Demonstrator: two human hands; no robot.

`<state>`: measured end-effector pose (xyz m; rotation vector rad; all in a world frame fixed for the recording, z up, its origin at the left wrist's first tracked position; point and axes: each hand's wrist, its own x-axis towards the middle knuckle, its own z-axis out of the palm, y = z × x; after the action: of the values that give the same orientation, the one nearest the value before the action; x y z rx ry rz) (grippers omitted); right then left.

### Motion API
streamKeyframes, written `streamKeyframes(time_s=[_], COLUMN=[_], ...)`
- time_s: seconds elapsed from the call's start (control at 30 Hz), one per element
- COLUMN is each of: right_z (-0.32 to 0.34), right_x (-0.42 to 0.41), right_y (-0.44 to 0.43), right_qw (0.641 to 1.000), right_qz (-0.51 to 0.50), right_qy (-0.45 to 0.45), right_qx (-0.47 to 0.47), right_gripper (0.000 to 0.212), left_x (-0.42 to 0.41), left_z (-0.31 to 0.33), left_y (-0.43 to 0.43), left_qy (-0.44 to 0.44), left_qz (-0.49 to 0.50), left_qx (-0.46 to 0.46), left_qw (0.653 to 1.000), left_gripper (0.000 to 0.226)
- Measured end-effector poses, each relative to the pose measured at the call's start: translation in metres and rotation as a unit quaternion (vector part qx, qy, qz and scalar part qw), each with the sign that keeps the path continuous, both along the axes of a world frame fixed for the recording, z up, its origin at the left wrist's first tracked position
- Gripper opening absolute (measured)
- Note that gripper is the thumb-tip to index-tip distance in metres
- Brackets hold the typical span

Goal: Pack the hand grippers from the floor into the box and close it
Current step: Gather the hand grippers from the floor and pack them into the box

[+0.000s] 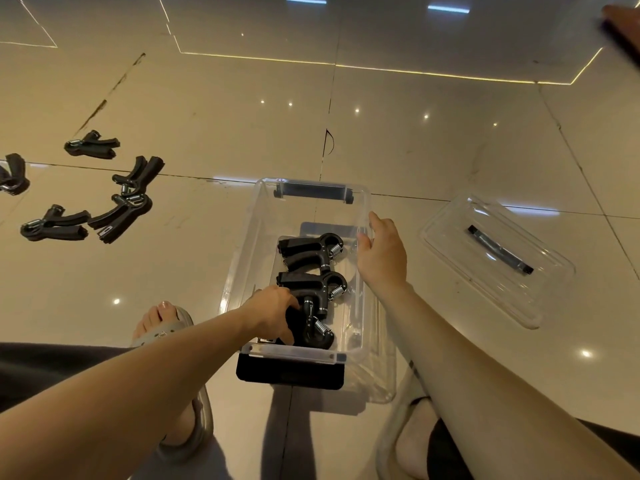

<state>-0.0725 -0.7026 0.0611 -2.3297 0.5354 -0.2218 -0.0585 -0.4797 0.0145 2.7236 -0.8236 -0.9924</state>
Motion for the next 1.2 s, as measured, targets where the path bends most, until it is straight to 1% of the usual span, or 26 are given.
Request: streamKeyframes(time_s=[0.13, 0.3, 0.43, 0.53, 0.67, 0.8, 1.0, 1.07, 1.2], right_z=[-0.002, -0.005, -0.006, -0.006, -0.008, -0.009, -0.005, 0.0, 0.017], right_x=[0.001, 0.002, 0.002, 0.0, -0.002, -0.002, 0.004, 0.008, 0.012], right_y=[0.0, 0.001, -0.001, 0.001, 0.003, 0.003, 0.003, 0.001, 0.006], right_qw=[1.0, 1.0, 1.0, 1.0, 1.0, 0.999, 0.999, 1.0, 0.999], right_qz=[-0.001, -0.001, 0.002, -0.001, -0.005, -0.018, -0.012, -0.006, -0.008], right_qy=[-0.002, -0.008, -0.01, -0.013, -0.029, -0.031, -0.03, -0.014, 0.018], right_qx=[0.002, 0.003, -0.003, -0.003, 0.004, 0.01, 0.011, 0.01, -0.025], right_gripper=[0.047, 0.047, 0.047, 0.047, 0.048, 0.048, 0.044, 0.044, 0.045], left_x=[0.0, 0.002, 0.002, 0.003, 0.005, 0.003, 0.003, 0.005, 0.014], left_z=[-0.005, -0.012, -0.018, -0.022, -0.024, -0.022, -0.002, 0.014, 0.059], left_y=[-0.002, -0.002, -0.002, -0.002, -0.002, -0.004, -0.01, -0.011, -0.009], left_qy=[0.024, 0.062, 0.087, 0.103, 0.117, 0.108, 0.075, 0.067, 0.004], left_qz=[0.015, 0.032, 0.058, 0.08, 0.096, 0.094, 0.097, 0.1, 0.121], left_qx=[-0.007, -0.011, -0.017, -0.021, -0.023, -0.017, -0.04, -0.068, -0.182], left_qw=[1.0, 0.998, 0.994, 0.991, 0.988, 0.99, 0.992, 0.99, 0.976], left_gripper=[0.06, 0.049, 0.052, 0.059, 0.054, 0.051, 0.034, 0.03, 0.027])
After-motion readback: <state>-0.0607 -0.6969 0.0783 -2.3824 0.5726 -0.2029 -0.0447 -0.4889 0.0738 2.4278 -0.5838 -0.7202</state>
